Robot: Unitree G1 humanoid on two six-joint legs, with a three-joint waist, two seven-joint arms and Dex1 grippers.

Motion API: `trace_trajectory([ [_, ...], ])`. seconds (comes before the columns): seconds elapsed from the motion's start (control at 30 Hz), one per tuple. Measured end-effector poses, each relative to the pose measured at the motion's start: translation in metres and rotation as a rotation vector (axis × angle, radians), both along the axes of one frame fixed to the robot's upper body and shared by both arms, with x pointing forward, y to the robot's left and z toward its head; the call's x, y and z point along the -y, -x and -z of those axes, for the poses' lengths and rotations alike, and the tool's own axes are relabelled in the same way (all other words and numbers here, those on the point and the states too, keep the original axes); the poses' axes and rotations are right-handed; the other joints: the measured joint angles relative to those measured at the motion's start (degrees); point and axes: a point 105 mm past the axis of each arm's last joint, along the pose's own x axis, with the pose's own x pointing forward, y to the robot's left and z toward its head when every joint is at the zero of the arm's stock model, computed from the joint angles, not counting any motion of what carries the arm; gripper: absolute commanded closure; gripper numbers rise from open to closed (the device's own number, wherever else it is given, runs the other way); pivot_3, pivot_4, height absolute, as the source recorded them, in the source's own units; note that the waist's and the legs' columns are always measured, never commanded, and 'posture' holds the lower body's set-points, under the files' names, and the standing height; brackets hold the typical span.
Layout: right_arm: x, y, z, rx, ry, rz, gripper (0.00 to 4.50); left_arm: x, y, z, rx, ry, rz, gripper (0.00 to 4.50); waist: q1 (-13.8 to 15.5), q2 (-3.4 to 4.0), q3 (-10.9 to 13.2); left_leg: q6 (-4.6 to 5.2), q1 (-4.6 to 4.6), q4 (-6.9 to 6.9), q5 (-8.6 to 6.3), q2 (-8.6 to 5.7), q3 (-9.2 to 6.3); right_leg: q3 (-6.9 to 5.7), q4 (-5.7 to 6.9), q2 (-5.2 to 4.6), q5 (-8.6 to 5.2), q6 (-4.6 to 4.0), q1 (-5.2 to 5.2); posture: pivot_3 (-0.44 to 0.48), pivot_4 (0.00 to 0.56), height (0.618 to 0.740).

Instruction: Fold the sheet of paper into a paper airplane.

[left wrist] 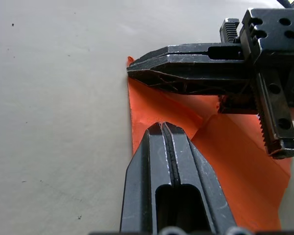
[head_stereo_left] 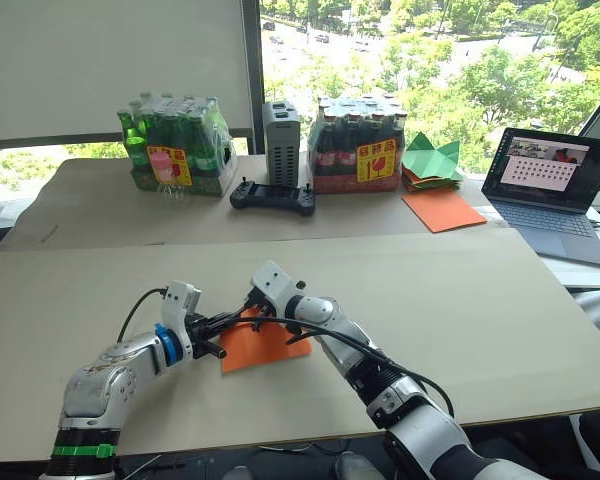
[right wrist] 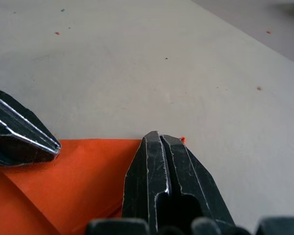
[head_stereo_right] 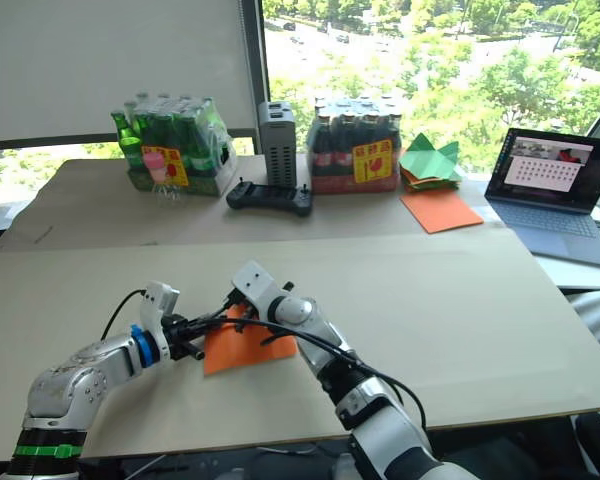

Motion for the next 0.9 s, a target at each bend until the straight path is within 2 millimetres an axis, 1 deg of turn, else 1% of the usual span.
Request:
trace_trajectory([
  [0.1, 0.0, 0.0, 0.0, 0.0, 0.0, 0.0, 4.5, 0.004, 0.002, 0.0, -0.001, -0.01, 0.02, 4.49, -0.02, 0.0, 0.0, 0.0, 0.0, 0.0, 0.0, 0.0, 0.0, 0.0, 0.0, 0.0, 0.0, 0.0, 0.0, 0.0, 0.15, 0.74],
  [0.2, 0.0, 0.0, 0.0, 0.0, 0.0, -0.001, 4.5, 0.007, 0.009, 0.014, -0.034, -0.066, 0.054, 4.49, -0.06, 0.0, 0.0, 0.0, 0.01, -0.02, 0.0, 0.0, 0.01, 0.01, -0.02, 0.0, 0.0, 0.0, -0.01, 0.0, 0.15, 0.74],
  [0.37, 0.0, 0.0, 0.0, -0.003, 0.002, 0.003, 4.5, 0.01, 0.014, 0.018, -0.014, -0.106, 0.09, 4.49, 0.05, 0.01, 0.0, 0.0, 0.04, -0.02, 0.0, 0.0, 0.01, 0.01, -0.02, 0.0, 0.0, -0.01, 0.02, 0.0, 0.15, 0.74],
  [0.53, 0.0, 0.0, -0.002, -0.005, 0.002, 0.007, 4.5, 0.009, 0.012, 0.019, -0.005, -0.1, 0.096, 4.49, 0.1, 0.0, 0.0, 0.0, 0.03, -0.02, 0.0, -0.01, 0.01, 0.0, -0.02, 0.0, 0.0, -0.01, 0.03, 0.0, 0.15, 0.74],
  [0.63, 0.002, 0.001, -0.004, -0.007, -0.016, 0.017, 4.5, 0.01, 0.008, 0.018, 0.002, -0.096, 0.098, 4.49, 0.11, 0.0, 0.0, 0.0, 0.01, -0.01, 0.0, -0.01, 0.0, 0.0, -0.01, 0.0, 0.0, -0.01, 0.01, 0.0, 0.15, 0.74],
  [0.73, 0.006, 0.002, -0.017, -0.013, -0.097, 0.027, 4.5, 0.01, 0.007, 0.02, 0.005, -0.093, 0.104, 4.49, 0.16, 0.01, 0.01, 0.0, -0.01, -0.01, 0.0, -0.01, 0.0, 0.0, -0.01, -0.01, 0.0, -0.01, 0.01, 0.0, 0.15, 0.74],
  [0.87, 0.011, 0.006, -0.055, 0.044, -0.21, 0.009, 4.5, 0.01, 0.005, 0.021, 0.004, -0.088, 0.111, 4.49, 0.39, 0.02, 0.01, 0.0, 0.0, -0.01, 0.0, -0.02, -0.02, -0.01, -0.01, -0.01, 0.0, -0.01, 0.03, 0.0, 0.15, 0.74],
  [0.9, 0.02, 0.008, -0.066, 0.061, -0.237, 0.006, 4.5, 0.012, 0.004, 0.021, 0.005, -0.084, 0.115, 4.49, 0.6, 0.02, 0.01, 0.0, 0.0, -0.01, 0.0, -0.04, -0.02, -0.02, -0.02, -0.02, 0.0, -0.01, 0.05, 0.0, 0.15, 0.74],
])
